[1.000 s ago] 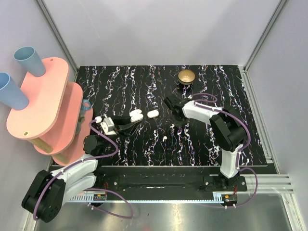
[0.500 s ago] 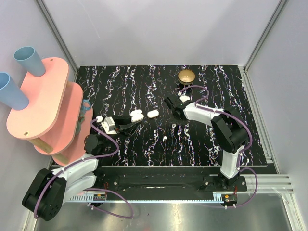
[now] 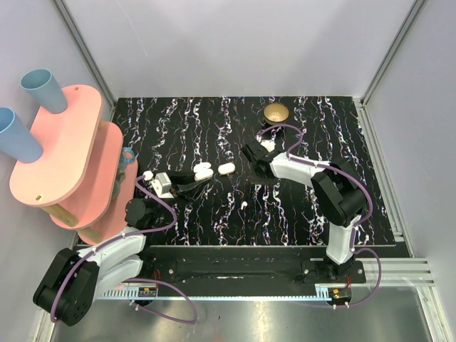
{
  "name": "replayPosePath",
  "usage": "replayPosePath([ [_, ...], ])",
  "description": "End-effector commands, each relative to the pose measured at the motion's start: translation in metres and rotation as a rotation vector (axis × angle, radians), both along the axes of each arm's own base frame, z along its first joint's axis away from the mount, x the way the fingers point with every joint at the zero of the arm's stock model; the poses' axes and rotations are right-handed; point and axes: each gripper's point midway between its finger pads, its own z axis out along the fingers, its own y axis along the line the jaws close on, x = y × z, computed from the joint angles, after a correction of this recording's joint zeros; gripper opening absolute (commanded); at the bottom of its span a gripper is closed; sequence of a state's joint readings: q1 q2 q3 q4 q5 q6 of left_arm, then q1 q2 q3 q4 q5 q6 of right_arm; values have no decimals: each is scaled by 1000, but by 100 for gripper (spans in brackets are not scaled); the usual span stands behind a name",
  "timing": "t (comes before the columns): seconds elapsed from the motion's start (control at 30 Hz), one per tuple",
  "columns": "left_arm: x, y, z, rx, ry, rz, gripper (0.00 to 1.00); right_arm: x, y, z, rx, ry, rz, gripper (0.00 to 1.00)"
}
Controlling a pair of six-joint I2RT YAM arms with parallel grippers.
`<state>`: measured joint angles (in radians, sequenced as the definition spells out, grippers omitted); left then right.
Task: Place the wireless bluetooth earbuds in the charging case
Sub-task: Pick up the right earbud from the center of the board, then insert the right earbud into the right side groove of the charging case.
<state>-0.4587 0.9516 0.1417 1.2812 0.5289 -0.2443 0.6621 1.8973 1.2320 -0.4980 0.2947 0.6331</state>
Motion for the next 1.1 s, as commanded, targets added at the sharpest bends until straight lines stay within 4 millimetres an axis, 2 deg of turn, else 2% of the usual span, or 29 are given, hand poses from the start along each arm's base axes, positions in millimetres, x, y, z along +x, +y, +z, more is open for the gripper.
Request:
replayPosePath([
  [0.0,-37,18,89,-182,-377,-7,0,-1,4,-3,-26,5,35,31],
  [0.3,-38,18,89,-181,-380,-6,0,-2,5,-6,-34,12,39,33],
  [0.4,-38,18,88,-180,-379,-6,0,-2,5,-9,-38,15,37,30],
  [0.43,-38,18,88,-179,-377,-8,0,-2,5,-9,-41,18,40,24],
  [0.6,-37,17,89,-178,-380,-10,0,2,4,1,-53,-17,41,13],
  [0.7,-37,17,90,-179,-384,-12,0,6,1,18,-69,-73,48,9],
  [0.73,-38,17,91,-180,-386,-14,0,9,0,32,-70,-114,47,5],
  [0.8,-37,17,92,-184,-382,-12,0,8,3,50,-81,-166,81,4],
  [0.83,-37,17,92,-184,-381,-13,0,11,1,69,-85,-222,75,4],
  [0.9,-38,17,94,-188,-381,-19,0,9,4,90,-109,-285,113,4],
  [0.93,-37,17,95,-190,-379,-18,0,9,-1,110,-123,-343,106,4],
  [1.0,-37,17,97,-202,-373,-21,0,8,-3,131,-147,-405,130,3],
  [1.03,-37,17,96,-201,-367,-24,0,5,-5,151,-146,-460,125,2],
  [1.07,-37,17,97,-206,-364,-27,0,4,-4,162,-139,-493,130,2],
])
